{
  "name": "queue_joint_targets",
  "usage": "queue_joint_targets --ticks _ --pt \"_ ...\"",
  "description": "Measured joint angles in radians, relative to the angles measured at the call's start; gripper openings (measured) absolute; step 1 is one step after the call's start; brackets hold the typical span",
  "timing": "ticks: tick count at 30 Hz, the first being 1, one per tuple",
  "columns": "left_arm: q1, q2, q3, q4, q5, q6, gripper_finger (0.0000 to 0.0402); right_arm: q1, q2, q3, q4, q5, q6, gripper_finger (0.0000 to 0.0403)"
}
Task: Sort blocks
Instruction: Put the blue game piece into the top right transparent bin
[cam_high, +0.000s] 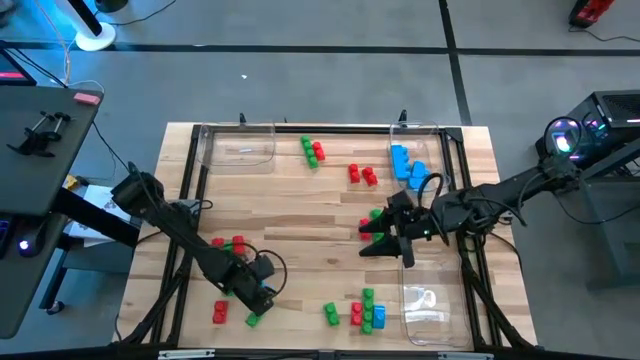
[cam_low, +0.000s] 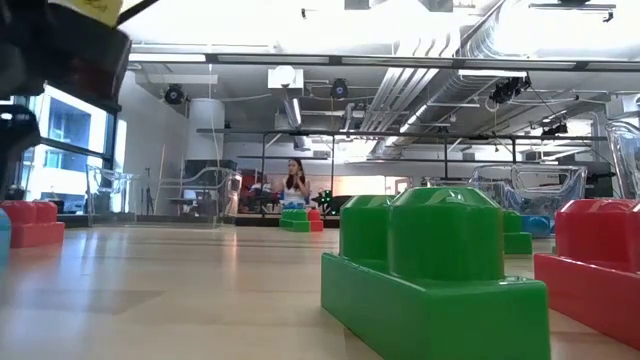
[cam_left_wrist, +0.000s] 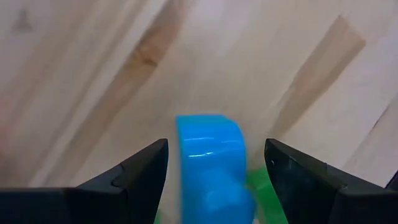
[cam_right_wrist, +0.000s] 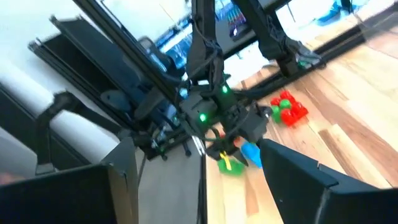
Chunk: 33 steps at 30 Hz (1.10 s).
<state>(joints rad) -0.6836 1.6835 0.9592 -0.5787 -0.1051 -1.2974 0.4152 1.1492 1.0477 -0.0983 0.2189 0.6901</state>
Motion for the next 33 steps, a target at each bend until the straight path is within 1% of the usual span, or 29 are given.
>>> queue_joint_targets --ticks 9,12,13,15,17,18,19,21,24,26,30,31,33 --pt "0.006 0.088 0.006 -0.005 0.026 -0.018 0.0255 -0.008 0.0 0.0 -0.043 -0.048 -0.018 0.0224" --pt "0.017 0.093 0.005 -0.02 0.042 -0.018 0.0243 -0.008 0.0 0.0 -0.043 -0.055 -0.036 0.0224" --pt "0.022 0.093 0.005 -0.026 0.053 -0.012 0.0232 -0.008 0.0 0.0 -0.043 -0.056 -0.037 0.0224" --pt "0.033 0.091 0.004 -0.04 0.075 0.006 0.0189 -0.008 0.0 0.0 -0.042 -0.062 -0.04 0.0224" --pt "0.043 0.075 0.003 -0.042 0.089 0.042 0.0126 -0.008 0.0 0.0 -0.042 -0.073 -0.04 0.0224" --pt "0.05 0.061 0.002 -0.039 0.092 0.056 0.0101 -0.008 0.0 0.0 -0.041 -0.078 -0.039 0.0224" --pt "0.058 0.048 -0.001 -0.039 0.089 0.076 0.0101 -0.008 -0.004 0.0 -0.041 -0.082 -0.036 0.0224" --pt "0.079 0.008 -0.005 -0.04 0.048 0.114 0.0102 -0.008 -0.009 0.0 -0.039 -0.083 -0.036 0.0224" --pt "0.129 -0.093 -0.001 -0.016 -0.076 0.17 0.0102 -0.008 -0.029 -0.001 -0.034 -0.084 -0.036 0.0224" --pt "0.165 -0.158 -0.004 0.016 -0.165 0.254 0.0102 -0.008 -0.044 -0.001 -0.03 -0.079 -0.035 0.0224" --pt "0.256 -0.303 0.0 0.248 -0.347 0.496 0.0102 -0.008 -0.052 -0.001 -0.03 -0.053 -0.024 0.0224" --pt "0.286 -0.329 0.0 0.314 -0.374 0.559 0.0102 -0.008 -0.051 -0.001 -0.032 -0.045 -0.016 0.0224" --pt "0.356 -0.363 -0.001 0.451 -0.383 0.678 0.0102 -0.008 -0.051 -0.001 -0.018 -0.026 -0.017 0.0224"
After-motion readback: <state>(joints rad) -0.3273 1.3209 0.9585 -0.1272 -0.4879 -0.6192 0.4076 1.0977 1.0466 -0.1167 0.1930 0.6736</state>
